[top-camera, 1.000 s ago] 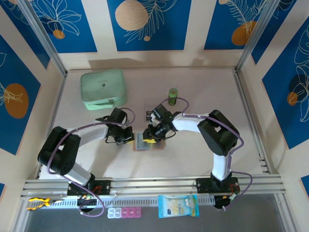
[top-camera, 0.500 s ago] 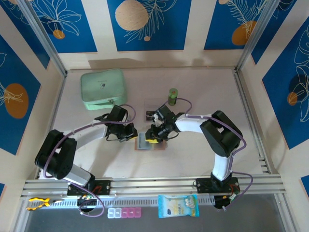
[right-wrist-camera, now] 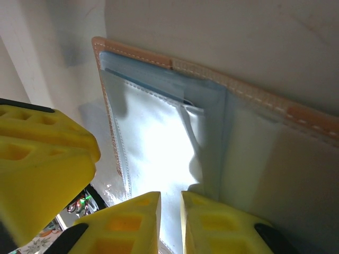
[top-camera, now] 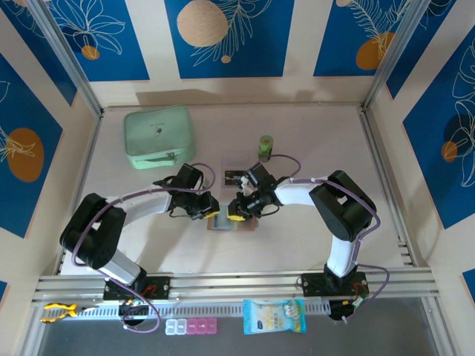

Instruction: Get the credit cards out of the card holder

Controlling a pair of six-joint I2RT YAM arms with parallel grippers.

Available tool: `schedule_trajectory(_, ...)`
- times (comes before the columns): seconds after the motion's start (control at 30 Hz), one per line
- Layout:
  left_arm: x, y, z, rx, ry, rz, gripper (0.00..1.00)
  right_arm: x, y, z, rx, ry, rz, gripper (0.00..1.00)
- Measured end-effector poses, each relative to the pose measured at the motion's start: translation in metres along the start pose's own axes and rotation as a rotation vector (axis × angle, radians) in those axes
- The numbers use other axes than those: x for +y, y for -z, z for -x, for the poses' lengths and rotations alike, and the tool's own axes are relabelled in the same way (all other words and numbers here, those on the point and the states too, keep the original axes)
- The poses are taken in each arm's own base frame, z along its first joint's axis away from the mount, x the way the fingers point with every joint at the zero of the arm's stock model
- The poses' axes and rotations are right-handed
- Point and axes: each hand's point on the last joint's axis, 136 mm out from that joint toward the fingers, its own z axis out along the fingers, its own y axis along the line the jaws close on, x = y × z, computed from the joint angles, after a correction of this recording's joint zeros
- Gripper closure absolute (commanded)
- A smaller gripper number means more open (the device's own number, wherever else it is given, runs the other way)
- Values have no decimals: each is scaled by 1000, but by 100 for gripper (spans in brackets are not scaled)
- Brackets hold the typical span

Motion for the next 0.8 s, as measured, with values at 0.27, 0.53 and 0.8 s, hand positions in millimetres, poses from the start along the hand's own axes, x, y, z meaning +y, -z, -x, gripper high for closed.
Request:
schedule_trajectory(0.27, 1, -7, 0, 8, 9, -2, 72, -2, 2, -1, 0, -10, 44, 82)
schedule_trajectory(0.53, -3, -13, -1, 22, 20, -20, 72, 0, 2, -1, 1, -2, 69, 82)
schedule_trajectory(0.8, -5, -14, -1, 23, 30, -26, 75, 2, 4, -1, -3, 3, 76, 82)
